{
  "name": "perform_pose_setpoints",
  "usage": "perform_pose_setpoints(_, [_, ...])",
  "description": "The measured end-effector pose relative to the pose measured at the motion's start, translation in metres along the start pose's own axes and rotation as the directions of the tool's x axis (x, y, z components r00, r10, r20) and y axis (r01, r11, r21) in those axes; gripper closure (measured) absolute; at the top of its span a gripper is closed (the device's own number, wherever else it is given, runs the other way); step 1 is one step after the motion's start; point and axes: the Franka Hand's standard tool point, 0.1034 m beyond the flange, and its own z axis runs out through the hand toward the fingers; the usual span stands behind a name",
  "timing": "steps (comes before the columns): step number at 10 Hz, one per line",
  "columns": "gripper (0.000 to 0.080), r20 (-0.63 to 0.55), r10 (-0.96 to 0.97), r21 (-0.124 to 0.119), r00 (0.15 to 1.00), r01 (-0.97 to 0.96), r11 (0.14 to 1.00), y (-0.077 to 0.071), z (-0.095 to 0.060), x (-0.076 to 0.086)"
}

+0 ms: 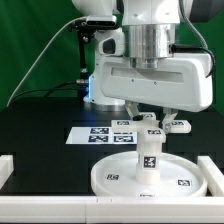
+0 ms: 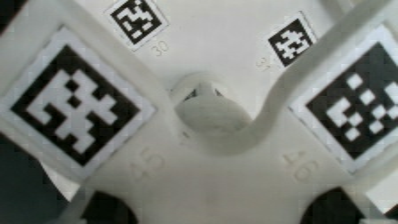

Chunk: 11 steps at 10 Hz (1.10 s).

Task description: Assemble round table

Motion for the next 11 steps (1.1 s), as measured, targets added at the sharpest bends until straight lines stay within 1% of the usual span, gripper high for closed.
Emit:
perform_pose_setpoints(1, [0.0357,0.009,0.085,0.008,0.996,-0.085,0.996,0.001,0.000,0.000])
perform_pose_setpoints(3, [0.0357,0.011,0.097,0.008,0.995,-0.097,0.995,0.001,0.000,0.000])
perform_pose_setpoints(4, [0.0276,0.011,0.097,0.007,0.995,-0.097,0.995,0.001,0.001,0.000])
perform_pose_setpoints(5, [0.0175,0.011,0.096,0.007,0.995,-0.097,0.995,0.001,0.001,0.000])
perform_pose_setpoints(6, [0.0175,0.012,0.095,0.009,0.995,-0.095,0.995,0.000,-0.001,0.000])
perform_pose_setpoints(7, [0.0155,0.027,0.083,0.015,0.996,-0.084,0.996,-0.003,-0.014,-0.003])
perform_pose_setpoints(8, [0.0155,0.030,0.075,0.033,0.997,-0.076,0.997,-0.008,-0.029,-0.004])
perform_pose_setpoints(9, [0.0151,0.026,0.073,0.044,0.997,-0.075,0.996,-0.010,-0.034,-0.003])
perform_pose_setpoints(10, [0.0151,0.026,0.074,0.037,0.997,-0.075,0.996,-0.008,-0.030,-0.003])
perform_pose_setpoints(11, [0.0151,0.027,0.074,0.035,0.997,-0.075,0.997,-0.008,-0.029,-0.003])
